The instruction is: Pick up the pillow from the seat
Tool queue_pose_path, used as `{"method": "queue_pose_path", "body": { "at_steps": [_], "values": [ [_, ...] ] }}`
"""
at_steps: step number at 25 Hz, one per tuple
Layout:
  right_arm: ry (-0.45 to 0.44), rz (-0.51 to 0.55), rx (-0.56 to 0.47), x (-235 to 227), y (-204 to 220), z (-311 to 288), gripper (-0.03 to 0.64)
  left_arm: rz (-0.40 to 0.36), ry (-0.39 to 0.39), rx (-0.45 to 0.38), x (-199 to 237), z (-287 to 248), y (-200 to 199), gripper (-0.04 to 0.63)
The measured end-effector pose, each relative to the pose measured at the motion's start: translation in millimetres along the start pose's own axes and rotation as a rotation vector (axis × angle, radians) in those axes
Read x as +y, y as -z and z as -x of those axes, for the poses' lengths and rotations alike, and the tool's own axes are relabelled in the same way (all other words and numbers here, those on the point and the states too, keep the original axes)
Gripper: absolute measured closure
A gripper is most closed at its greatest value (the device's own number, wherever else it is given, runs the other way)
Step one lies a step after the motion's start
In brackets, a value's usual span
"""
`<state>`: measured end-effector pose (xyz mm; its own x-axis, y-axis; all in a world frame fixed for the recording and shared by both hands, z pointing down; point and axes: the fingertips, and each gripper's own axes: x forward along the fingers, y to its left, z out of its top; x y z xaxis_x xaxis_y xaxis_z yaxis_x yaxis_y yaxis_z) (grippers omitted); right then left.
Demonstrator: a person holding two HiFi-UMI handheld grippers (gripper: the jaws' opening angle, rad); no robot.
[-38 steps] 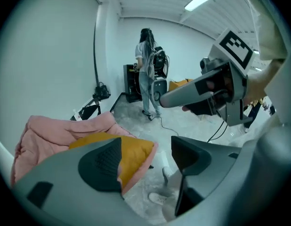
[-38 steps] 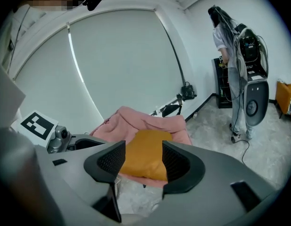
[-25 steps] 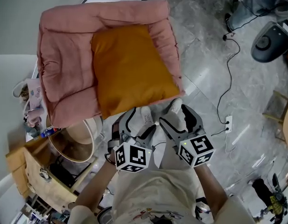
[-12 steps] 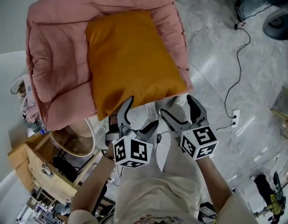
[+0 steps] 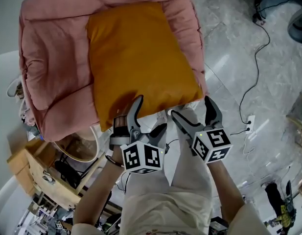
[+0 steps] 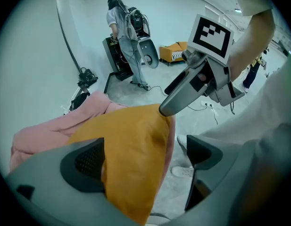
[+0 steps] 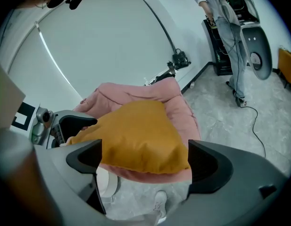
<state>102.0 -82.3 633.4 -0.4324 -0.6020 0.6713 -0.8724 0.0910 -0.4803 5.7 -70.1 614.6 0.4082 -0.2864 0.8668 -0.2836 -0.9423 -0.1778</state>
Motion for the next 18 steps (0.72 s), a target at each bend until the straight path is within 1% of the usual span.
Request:
{"method": "queue_pose_path", "body": {
  "at_steps": [2,6,11,15,18],
  "values": [
    [-0.01,-0.008,0.012,-1,4,-7,0.06,-0.017,-0.002,0.009,3,-6,5,0.058],
    [-0.016,-0.02,0.039,-4,14,-21,0.052,0.024,0.019,0.059,8,-16,15,0.058],
    [-0.033,-0.028,0.073,-8,25,-39,0.049,0.011,0.016,0.056,7,-27,26,0.058],
    [-0.085,-0.041,0.077,2,27,-58,0.046,0.013,0.025,0.049,6,-32,32,0.059],
    [-0.151,-0.043,0.067,21,26,-69,0.037,0.045,0.04,0.048,9,-32,33,0.06]
  ]
}}
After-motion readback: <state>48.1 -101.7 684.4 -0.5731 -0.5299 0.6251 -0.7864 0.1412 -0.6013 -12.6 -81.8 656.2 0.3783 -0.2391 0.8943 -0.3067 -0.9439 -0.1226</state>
